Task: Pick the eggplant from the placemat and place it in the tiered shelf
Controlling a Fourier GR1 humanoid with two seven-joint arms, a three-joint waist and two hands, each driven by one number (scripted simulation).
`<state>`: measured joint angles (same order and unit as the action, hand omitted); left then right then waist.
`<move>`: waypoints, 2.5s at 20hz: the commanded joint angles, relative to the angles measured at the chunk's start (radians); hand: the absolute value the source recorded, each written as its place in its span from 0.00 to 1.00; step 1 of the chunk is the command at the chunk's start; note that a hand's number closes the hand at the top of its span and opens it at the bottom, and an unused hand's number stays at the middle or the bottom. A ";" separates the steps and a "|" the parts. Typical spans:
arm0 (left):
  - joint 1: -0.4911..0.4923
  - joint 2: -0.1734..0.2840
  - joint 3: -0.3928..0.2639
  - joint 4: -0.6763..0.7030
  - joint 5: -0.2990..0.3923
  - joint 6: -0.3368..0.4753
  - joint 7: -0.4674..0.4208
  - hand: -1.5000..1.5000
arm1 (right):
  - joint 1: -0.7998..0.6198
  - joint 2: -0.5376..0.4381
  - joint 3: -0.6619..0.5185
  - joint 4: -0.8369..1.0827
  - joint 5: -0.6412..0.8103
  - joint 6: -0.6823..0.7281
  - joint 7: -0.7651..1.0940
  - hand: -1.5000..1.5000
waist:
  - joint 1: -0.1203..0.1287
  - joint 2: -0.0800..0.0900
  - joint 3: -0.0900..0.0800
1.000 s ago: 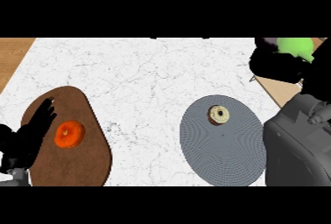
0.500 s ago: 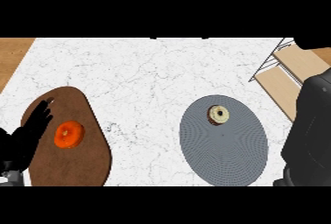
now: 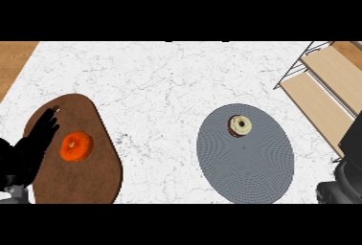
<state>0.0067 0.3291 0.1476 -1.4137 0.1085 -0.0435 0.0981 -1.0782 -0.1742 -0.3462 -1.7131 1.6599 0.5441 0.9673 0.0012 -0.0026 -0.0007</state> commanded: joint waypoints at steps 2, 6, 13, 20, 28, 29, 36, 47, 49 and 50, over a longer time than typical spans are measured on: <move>-0.008 0.014 0.015 0.054 -0.002 -0.032 -0.037 0.50 | -0.014 -0.068 -0.053 0.092 0.025 0.051 0.050 1.00 | 0.000 0.003 0.000; 0.017 -0.034 -0.009 0.010 -0.025 0.002 -0.030 0.50 | 0.092 -0.093 -0.110 0.061 -0.027 -0.043 -0.011 1.00 | 0.000 0.002 0.001; 0.025 0.000 0.018 -0.052 -0.006 -0.030 0.023 0.50 | 0.145 -0.113 -0.198 0.112 -0.113 -0.178 -0.024 1.00 | 0.006 0.002 0.001; 0.035 -0.049 0.005 -0.015 -0.030 -0.014 -0.015 0.50 | 0.234 -0.169 -0.267 0.174 -0.128 -0.304 -0.007 0.00 | 0.004 0.003 0.001; -0.005 -0.033 0.027 -0.010 -0.042 -0.027 0.006 0.50 | 0.248 -0.247 -0.242 0.289 -0.237 -0.371 -0.068 0.00 | 0.006 0.004 0.001; -0.013 -0.015 0.056 0.016 -0.018 -0.045 0.001 0.50 | 0.242 -0.248 -0.244 0.231 -0.253 -0.346 -0.060 0.00 | 0.003 0.003 0.001; -0.018 -0.050 0.021 -0.009 -0.046 -0.025 0.020 0.50 | 0.262 -0.211 -0.337 0.124 -0.401 -0.447 -0.058 0.00 | -0.003 0.002 0.001; 0.026 -0.046 0.042 0.004 -0.048 -0.044 -0.016 0.50 | 0.253 -0.174 -0.306 -0.371 -0.513 -0.274 0.107 0.00 | -0.017 -0.006 0.000; 0.006 -0.030 0.055 0.011 -0.044 -0.049 0.010 0.50 | 0.280 -0.229 -0.368 -0.416 -0.562 -0.240 0.105 0.00 | -0.017 -0.004 0.000; 0.041 -0.074 0.029 0.008 -0.072 -0.015 -0.023 0.50 | 0.216 -0.241 -0.349 -0.472 -0.555 -0.154 0.180 0.00 | -0.022 -0.008 -0.001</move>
<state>0.0321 0.2821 0.1880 -1.4282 0.0573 -0.0773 0.0979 -0.8204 -0.3722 -0.6922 -2.0261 1.1374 0.2277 1.0061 -0.0119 -0.0072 -0.0004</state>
